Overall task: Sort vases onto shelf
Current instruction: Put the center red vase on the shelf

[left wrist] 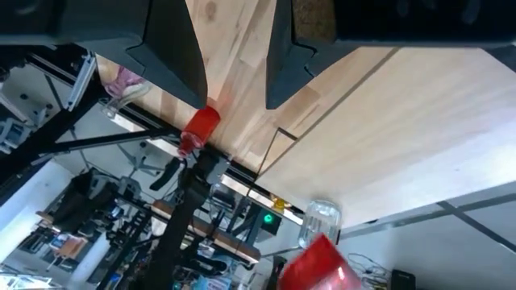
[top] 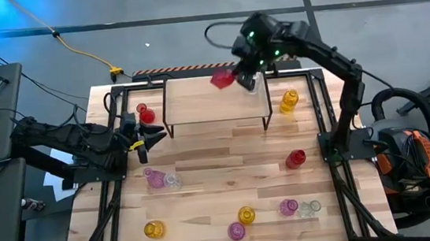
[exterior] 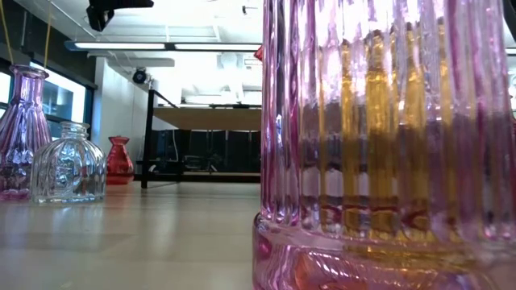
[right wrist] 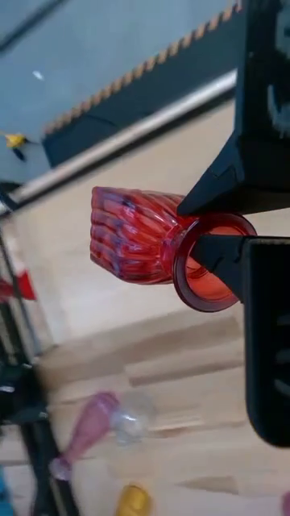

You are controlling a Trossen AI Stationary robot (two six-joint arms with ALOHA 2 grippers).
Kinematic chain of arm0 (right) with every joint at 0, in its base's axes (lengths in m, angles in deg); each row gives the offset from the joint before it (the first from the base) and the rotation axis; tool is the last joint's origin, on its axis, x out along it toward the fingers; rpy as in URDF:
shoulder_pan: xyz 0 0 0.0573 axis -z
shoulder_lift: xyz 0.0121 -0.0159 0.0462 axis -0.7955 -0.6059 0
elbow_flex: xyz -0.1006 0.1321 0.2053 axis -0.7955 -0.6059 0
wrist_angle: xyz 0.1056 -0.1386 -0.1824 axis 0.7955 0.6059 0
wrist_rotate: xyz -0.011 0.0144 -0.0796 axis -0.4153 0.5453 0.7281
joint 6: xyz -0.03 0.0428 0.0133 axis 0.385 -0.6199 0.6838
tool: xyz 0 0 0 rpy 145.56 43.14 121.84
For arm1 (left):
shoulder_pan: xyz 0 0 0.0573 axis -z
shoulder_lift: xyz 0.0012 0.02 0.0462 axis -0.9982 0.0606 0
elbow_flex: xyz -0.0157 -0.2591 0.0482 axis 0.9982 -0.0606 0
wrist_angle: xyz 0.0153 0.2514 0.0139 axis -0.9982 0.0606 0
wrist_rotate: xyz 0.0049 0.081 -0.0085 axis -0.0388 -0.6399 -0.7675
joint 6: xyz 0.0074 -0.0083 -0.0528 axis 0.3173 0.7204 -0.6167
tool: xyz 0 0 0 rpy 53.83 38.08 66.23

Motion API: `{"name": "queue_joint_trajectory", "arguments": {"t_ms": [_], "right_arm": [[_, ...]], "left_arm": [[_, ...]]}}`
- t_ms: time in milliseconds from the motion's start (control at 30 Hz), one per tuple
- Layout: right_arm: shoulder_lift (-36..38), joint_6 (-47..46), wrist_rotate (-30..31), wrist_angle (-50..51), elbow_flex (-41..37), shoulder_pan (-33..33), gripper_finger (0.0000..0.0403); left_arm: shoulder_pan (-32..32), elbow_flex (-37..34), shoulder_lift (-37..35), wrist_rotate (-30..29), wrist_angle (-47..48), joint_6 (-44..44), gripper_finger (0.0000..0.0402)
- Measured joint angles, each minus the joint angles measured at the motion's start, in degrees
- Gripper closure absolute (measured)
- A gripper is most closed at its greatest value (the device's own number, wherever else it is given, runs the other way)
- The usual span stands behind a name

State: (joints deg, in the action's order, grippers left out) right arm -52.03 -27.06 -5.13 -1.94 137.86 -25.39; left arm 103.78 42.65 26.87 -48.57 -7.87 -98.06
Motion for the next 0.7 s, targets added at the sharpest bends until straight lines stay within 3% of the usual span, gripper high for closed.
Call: {"name": "queue_joint_trajectory", "arguments": {"t_ms": [267, 700], "right_arm": [[0.0, 5.67, 0.28, 0.37, 4.42, 4.6, 0.0402], [-2.93, 12.3, 1.03, 0.36, 4.6, 6.61, 0.0402]], "left_arm": [[-0.01, 0.02, 1.54, -0.87, -0.09, -1.4, 0.0282], [-0.02, 0.02, 4.03, -1.39, -0.34, -3.14, 0.0282]]}}
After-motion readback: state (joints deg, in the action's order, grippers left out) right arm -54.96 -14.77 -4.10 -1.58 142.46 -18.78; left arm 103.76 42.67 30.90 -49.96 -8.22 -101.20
